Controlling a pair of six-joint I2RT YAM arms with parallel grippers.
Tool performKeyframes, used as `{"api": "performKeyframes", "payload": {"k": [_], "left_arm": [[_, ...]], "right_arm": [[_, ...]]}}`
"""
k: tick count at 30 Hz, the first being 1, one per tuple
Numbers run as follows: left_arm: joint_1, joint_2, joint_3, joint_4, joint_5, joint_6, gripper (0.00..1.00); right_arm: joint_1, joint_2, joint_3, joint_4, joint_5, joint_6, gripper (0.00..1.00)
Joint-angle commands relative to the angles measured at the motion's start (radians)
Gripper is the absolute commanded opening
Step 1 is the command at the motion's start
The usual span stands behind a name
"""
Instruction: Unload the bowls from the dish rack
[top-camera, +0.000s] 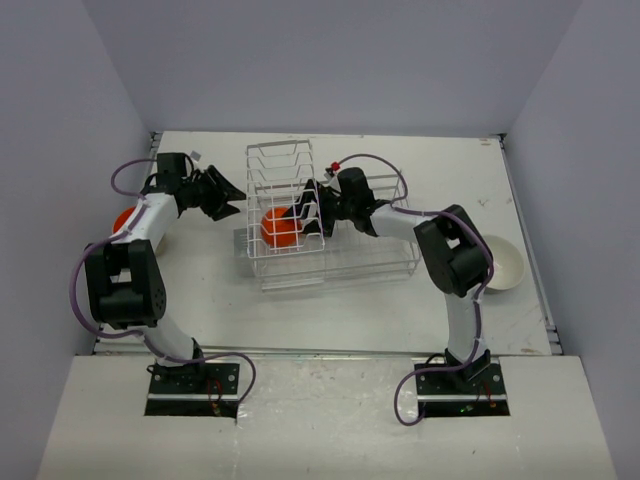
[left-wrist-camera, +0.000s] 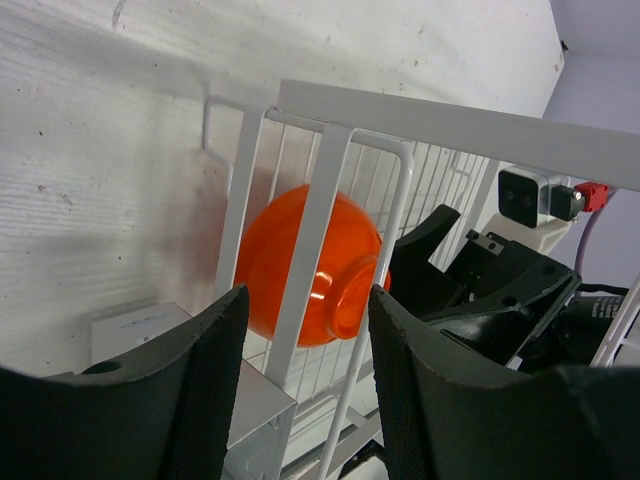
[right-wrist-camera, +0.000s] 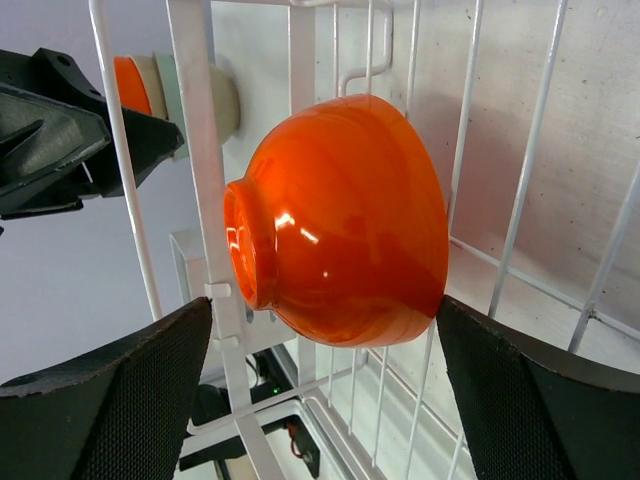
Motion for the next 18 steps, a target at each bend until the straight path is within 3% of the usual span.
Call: {"api": "performKeyframes", "payload": {"k": [1,12,18], "left_arm": [[0.009,0.002,0.028,0.020,0.030,0.026,0.53],[0.010,0.001,0.022,0.016,0.035,0.034,0.53],[0.013,0.001,0.026,0.016,0.033,0.032,0.53]], "right_arm": [[-0.003,0.008,0.024,0.058,-0.044,-0.025,0.92],[-0.003,0.029,0.003,0.214,-0.145,0.036,0.84],[-0.003,0.060,0.004,0.298,-0.182,0.102,0.74]]}}
